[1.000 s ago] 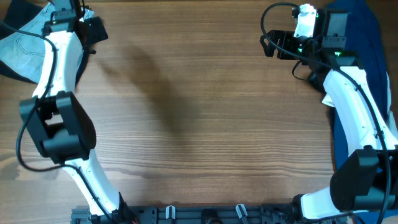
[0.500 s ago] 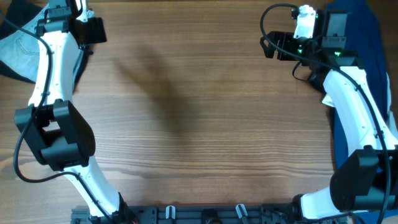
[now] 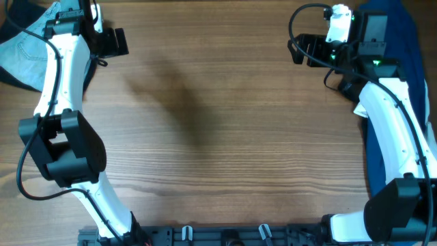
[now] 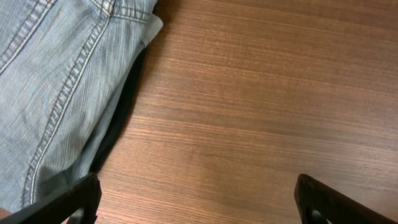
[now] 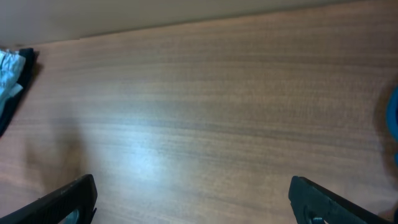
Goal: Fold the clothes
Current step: 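Lower the jeans onto the black garment and open the left gripper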
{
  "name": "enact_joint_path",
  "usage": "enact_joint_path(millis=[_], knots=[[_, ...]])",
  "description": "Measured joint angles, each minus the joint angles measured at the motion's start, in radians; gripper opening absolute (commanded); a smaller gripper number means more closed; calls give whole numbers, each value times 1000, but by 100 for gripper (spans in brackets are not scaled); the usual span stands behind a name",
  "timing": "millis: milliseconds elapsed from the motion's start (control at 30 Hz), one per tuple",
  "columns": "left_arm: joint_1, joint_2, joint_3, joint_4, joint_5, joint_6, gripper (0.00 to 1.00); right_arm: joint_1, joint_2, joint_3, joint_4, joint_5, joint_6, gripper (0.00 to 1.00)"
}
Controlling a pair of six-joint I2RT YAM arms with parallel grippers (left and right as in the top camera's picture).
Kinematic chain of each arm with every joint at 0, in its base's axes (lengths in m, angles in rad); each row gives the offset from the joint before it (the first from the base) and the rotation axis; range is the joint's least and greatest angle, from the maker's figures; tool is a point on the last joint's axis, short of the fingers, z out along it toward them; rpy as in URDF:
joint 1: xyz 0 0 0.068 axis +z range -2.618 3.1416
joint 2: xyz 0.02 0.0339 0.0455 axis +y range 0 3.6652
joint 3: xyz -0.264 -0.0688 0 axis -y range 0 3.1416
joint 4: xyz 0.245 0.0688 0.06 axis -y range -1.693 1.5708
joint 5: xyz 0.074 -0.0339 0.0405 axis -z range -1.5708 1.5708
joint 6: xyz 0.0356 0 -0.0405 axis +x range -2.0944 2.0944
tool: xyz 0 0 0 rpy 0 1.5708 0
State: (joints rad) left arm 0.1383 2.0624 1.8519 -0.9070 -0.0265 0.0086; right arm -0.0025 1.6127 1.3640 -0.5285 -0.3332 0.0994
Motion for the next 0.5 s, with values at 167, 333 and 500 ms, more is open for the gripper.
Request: enact_joint_path(millis=[167,333,500], knots=[[0,0,0,15,32,-4,100,0,0,0,1,-2,3,100],[0,0,0,69,156,6,91,0,0,0,43,-5,38,100],[0,0,0,87,284,51,23,0,0,0,46,-10,53,98]])
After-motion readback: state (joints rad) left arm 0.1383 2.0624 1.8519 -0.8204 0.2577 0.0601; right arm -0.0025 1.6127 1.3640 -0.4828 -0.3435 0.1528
